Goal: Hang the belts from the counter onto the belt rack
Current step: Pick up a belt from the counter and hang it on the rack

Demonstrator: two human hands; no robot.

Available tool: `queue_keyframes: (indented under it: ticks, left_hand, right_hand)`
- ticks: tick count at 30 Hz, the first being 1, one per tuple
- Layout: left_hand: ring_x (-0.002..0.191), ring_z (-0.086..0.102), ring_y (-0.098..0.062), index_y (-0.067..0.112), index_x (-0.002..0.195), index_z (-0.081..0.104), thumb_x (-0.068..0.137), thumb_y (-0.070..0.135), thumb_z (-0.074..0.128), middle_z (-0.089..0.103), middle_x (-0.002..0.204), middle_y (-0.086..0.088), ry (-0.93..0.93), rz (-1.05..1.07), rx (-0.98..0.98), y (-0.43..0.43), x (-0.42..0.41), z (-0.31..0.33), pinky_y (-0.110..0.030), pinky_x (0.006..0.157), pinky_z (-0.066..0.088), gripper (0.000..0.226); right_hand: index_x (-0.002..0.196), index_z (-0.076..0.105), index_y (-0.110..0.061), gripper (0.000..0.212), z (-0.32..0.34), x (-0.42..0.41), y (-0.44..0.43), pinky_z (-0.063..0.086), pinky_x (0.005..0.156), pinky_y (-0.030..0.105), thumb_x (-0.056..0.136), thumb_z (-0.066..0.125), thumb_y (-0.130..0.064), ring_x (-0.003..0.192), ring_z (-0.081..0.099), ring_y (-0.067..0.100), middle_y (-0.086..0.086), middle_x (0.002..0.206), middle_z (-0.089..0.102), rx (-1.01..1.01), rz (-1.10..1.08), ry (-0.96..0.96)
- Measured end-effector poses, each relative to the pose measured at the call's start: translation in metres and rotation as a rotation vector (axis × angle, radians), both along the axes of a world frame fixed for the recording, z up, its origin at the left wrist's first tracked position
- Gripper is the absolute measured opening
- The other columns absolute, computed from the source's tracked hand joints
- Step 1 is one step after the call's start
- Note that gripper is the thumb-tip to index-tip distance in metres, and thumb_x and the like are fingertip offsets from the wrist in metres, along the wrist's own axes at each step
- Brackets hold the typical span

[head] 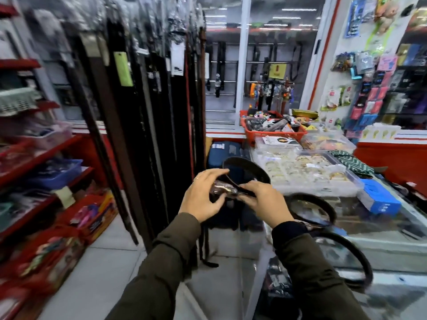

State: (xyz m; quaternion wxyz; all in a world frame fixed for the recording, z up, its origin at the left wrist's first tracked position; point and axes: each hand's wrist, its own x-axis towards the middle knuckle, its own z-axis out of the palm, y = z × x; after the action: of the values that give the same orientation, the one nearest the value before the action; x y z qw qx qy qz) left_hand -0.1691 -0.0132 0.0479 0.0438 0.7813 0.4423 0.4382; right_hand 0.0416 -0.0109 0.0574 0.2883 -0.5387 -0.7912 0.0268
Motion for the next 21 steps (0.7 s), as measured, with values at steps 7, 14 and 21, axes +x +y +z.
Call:
queue_keyframes:
  ticks: [7,14,21]
  left_hand:
    - [0.085,0.076,-0.017,0.014,0.109,0.067,0.091,0.014,0.074,0.071,0.105,-0.015,-0.906,0.011,-0.494,-0.027,-0.044,-0.006,-0.026,0.073,0.062,0.019]
    - [0.085,0.074,0.000,0.012,0.111,0.070,0.093,0.012,0.070,0.076,0.094,0.006,-0.929,0.063,-0.453,-0.042,-0.075,0.012,-0.019,0.073,0.061,0.018]
    - [0.100,0.071,-0.017,-0.002,0.127,0.062,0.099,0.016,0.062,0.072,0.112,-0.011,-0.964,0.079,-0.325,-0.048,-0.101,0.050,-0.025,0.085,0.061,0.033]
  right_hand:
    - [0.118,0.075,-0.021,0.031,0.005,-0.067,0.007,0.057,0.088,0.027,0.088,0.077,-0.032,0.100,0.069,0.009,-0.009,0.108,0.075,-0.197,0.249,0.356]
    - [0.115,0.076,-0.019,0.047,0.014,-0.114,0.004,0.056,0.081,0.018,0.079,0.080,-0.049,0.094,0.069,0.009,-0.007,0.104,0.067,-0.149,0.300,0.476]
    - [0.098,0.082,-0.025,0.017,0.037,-0.152,-0.004,0.063,0.082,0.024,0.082,0.083,-0.031,0.088,0.076,0.000,-0.012,0.091,0.081,-0.129,0.442,0.709]
